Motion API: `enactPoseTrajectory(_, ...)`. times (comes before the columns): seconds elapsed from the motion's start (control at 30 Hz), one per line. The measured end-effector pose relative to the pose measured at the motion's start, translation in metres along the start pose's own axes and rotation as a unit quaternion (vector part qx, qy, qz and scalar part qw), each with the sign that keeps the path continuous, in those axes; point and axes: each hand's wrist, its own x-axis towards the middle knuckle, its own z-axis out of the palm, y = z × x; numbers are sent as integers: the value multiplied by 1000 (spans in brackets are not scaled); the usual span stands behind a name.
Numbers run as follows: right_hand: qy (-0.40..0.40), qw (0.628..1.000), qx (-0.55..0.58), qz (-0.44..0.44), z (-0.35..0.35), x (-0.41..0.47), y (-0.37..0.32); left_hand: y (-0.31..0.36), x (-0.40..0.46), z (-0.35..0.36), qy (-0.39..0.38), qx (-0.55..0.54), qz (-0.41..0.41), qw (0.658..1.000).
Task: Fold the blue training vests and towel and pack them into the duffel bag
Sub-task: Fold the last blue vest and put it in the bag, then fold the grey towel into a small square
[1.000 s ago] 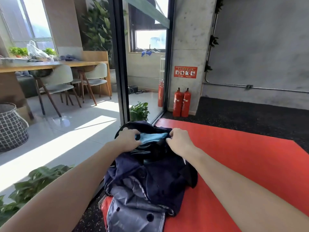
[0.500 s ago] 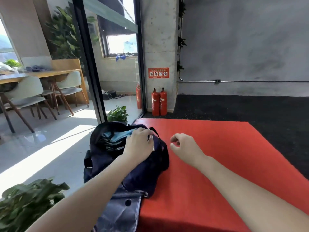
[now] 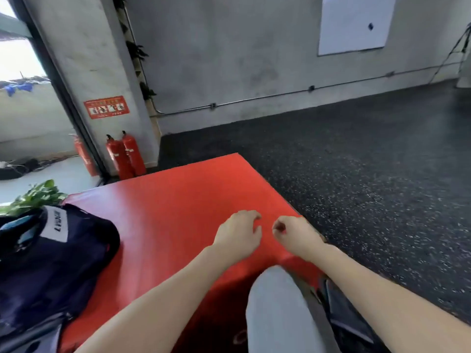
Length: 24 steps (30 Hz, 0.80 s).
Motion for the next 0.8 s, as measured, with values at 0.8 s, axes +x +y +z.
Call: enactPoseTrajectory(0.8, -209, 932, 37, 295, 161, -71, 392, 96, 48, 370, -392, 3, -58, 918)
